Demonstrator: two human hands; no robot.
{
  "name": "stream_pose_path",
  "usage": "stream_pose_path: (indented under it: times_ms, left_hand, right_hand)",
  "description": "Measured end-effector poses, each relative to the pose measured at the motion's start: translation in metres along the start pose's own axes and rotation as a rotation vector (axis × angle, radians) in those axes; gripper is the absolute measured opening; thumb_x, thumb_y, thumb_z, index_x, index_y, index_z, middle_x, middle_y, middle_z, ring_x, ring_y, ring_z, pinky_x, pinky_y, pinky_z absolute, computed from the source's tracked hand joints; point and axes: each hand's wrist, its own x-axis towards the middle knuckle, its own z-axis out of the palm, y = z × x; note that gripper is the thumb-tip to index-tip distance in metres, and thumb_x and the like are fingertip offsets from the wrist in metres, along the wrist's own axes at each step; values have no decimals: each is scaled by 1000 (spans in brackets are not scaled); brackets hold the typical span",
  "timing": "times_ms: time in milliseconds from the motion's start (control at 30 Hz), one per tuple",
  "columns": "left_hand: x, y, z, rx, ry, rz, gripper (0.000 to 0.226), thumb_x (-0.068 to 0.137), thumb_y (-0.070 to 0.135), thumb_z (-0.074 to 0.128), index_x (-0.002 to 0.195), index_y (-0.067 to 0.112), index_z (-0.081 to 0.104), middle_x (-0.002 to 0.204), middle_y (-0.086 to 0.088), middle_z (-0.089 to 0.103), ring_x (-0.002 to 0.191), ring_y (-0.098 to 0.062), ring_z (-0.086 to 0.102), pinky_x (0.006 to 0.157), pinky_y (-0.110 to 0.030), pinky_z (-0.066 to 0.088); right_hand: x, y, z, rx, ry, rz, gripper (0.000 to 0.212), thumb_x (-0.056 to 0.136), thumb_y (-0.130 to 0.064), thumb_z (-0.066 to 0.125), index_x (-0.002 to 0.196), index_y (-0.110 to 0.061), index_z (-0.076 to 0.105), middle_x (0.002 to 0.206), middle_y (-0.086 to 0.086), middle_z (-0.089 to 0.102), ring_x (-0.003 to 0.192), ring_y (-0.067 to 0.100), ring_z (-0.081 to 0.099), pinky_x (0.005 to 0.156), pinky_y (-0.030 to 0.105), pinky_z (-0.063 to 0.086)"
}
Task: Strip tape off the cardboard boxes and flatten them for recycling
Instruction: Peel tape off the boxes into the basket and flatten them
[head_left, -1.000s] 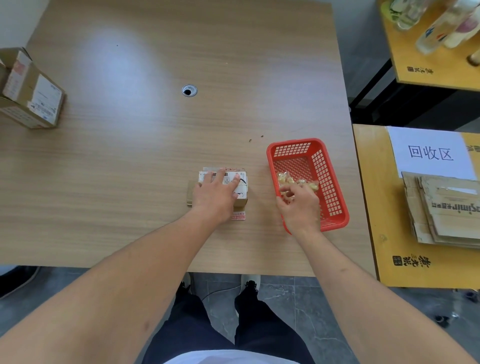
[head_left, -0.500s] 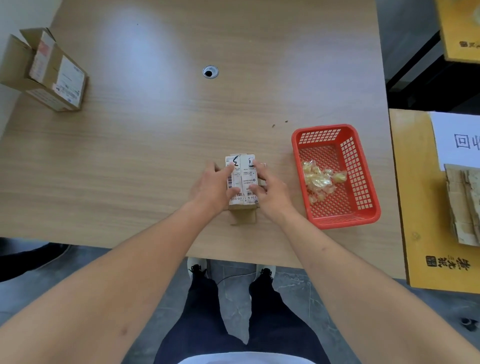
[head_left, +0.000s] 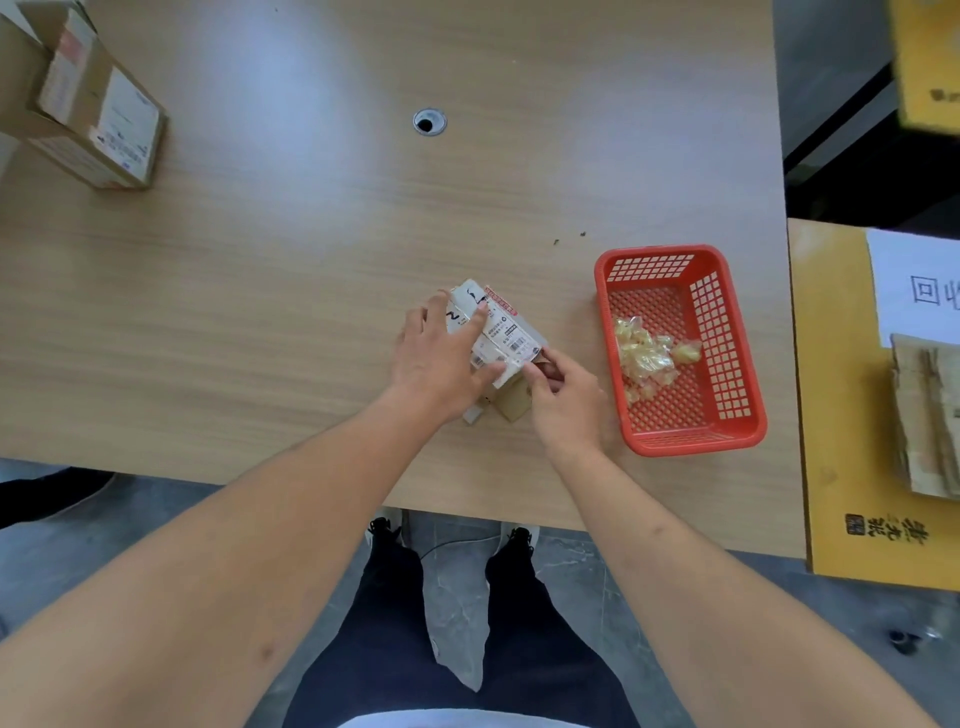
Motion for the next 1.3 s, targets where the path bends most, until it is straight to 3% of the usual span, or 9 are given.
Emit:
stream_pose_path:
  times_ms: [100,200,467,633,833,933,1000,1133,1300]
  left_hand:
    - [2,0,0,-17,-26,-4,91,81,81,54,158,42,23,157,-6,15,138,-32,24,113,-43,36]
    - [5,-3,2,-58,-22,14,95,78,81,58,158,41,25,155,-6,17,136,-31,26,114,-42,35]
    - [1,10,2,-24,-63,-4,107,76,86,54,162,33,17,166,-13,4,144,-37,19,120,-43,24]
    - [-2,13,5,-31,-54,-33,104,81,80,57,162,33,14,168,-15,0,152,-39,8,125,-44,14]
    - [0,19,2,-100,-85,-40,102,83,71,64,162,34,12,169,-12,-5,155,-38,-4,127,-47,9]
    - [-1,19,0,-118,-99,-33,101,83,69,65,162,36,10,169,-8,-9,155,-36,-8,127,-49,9]
    - [0,20,-1,-121,-122,-24,101,84,68,65,162,37,9,169,-6,-12,155,-35,-10,126,-50,10]
    - [3,23,-3,-82,-153,-14,100,84,68,64,162,37,9,169,-7,-12,155,-37,-9,126,-50,10]
    - [3,24,-4,-69,-159,-12,99,85,67,64,162,36,10,169,-8,-11,155,-37,-9,126,-50,9]
  right_hand:
    - [1,8,8,198,69,89,28,93,-13,74,120,-20,75,102,-11,77,92,4,73,92,35,60]
    - [-3,12,16,248,157,84,19,90,-11,76,103,-24,80,95,-10,78,90,8,74,89,40,61]
    - [7,20,22,167,186,97,16,89,-6,73,86,-22,73,88,-9,74,88,11,71,86,35,59]
    - [7,20,18,59,80,43,20,96,-10,63,82,-24,61,85,-6,72,85,17,71,76,32,57]
    - [0,21,-5,66,-13,-1,21,94,-13,59,86,-32,60,84,-1,70,81,22,70,77,50,60]
    - [-3,14,-26,-58,-48,-126,10,96,-14,61,93,-24,64,83,-7,69,75,5,64,71,22,55]
    - [-3,10,-36,-177,-51,-272,7,94,-12,61,92,-17,66,80,-8,65,71,5,59,64,14,44]
    - [6,4,-41,-398,-111,-490,9,93,-4,59,91,-7,67,86,5,63,75,16,54,68,26,42]
    - [19,-6,-47,-580,-289,-479,16,99,-8,55,102,-8,71,99,11,64,92,28,60,84,40,48]
